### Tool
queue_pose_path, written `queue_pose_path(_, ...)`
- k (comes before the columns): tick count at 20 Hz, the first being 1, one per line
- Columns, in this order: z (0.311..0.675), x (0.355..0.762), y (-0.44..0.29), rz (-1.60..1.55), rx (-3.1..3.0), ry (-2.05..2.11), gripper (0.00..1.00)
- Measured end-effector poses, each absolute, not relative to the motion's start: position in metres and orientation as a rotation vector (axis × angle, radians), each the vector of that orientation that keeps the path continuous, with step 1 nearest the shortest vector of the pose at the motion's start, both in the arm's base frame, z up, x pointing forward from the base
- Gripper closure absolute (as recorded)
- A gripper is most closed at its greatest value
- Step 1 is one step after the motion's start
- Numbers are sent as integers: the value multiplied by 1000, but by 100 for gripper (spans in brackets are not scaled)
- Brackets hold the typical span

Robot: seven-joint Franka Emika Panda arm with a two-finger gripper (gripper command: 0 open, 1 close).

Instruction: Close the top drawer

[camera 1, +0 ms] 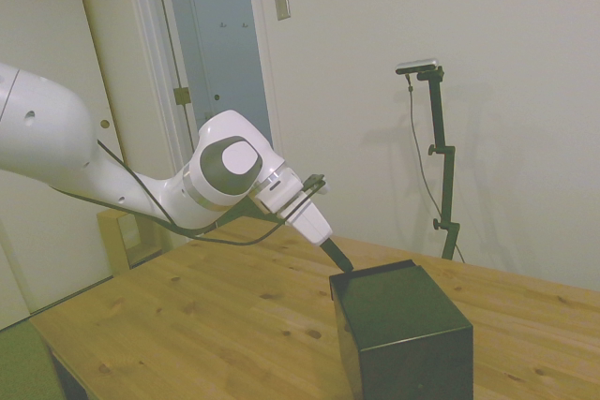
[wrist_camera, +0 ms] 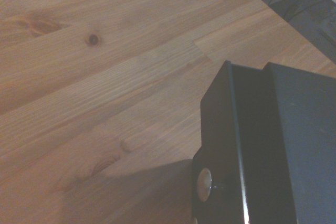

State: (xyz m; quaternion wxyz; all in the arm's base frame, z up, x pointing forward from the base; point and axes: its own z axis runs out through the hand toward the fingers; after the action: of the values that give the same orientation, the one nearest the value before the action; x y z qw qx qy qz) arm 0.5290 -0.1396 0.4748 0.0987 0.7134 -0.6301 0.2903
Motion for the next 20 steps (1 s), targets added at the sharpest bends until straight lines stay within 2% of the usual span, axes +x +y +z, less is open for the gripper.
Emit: queue_pose_path(20, 478, 522, -136, 695, 1944, -1931, 100)
